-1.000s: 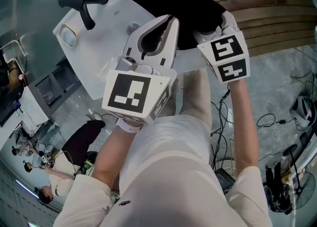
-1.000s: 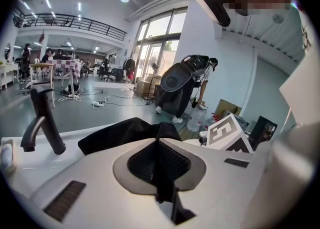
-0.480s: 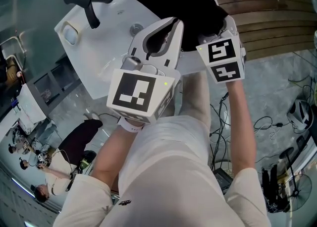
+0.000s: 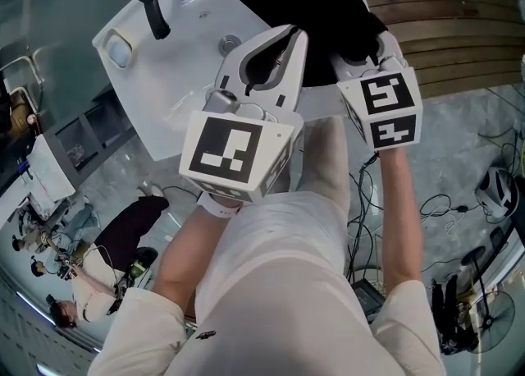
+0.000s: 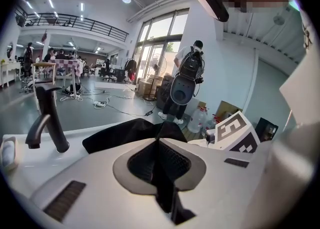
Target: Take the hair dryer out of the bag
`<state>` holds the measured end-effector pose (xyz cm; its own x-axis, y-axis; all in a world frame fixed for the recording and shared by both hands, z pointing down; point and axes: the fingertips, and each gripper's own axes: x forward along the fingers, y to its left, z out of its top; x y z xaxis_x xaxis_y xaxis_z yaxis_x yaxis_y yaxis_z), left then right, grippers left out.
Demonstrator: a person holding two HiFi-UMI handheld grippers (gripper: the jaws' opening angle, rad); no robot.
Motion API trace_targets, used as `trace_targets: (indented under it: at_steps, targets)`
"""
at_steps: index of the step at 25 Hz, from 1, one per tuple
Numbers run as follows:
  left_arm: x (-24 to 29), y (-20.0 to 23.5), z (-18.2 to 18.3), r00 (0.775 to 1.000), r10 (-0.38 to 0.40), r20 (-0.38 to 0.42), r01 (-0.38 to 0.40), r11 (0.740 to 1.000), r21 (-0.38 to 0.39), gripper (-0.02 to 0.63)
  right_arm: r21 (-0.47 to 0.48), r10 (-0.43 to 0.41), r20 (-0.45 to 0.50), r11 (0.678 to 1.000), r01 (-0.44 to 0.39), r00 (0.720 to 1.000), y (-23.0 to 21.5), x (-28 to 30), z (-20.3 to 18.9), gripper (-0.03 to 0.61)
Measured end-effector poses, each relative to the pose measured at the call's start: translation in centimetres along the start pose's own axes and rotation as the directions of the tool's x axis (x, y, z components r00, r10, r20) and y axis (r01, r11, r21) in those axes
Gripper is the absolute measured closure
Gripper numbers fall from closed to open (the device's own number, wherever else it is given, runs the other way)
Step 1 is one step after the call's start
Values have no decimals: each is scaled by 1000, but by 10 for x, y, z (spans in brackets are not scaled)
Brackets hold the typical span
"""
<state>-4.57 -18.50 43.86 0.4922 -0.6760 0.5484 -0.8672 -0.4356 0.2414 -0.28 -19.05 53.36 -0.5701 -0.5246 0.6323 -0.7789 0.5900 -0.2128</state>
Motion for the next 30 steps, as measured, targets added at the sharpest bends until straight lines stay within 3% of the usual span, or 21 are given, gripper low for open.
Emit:
trace_targets:
  at_steps: [5, 11, 20, 30]
  targets:
    - [-6, 0, 0, 1000, -1, 2, 1, 1000, 7, 592, 123, 34, 21, 992, -36, 999, 3, -12, 2, 385]
    - [-7, -2, 0, 1000, 4, 2, -4, 1000, 16, 592, 50, 7, -25, 999, -6, 1000, 3, -14, -7, 387]
    - [-9, 0, 0, 1000, -3, -1, 3, 1000, 17, 592, 186, 47, 29, 981, -52, 998, 18, -51, -8, 390]
    - [-13, -3, 2, 1000, -6, 10, 6, 999, 35, 592, 491, 111, 103, 859, -148, 988, 31, -77, -9, 390]
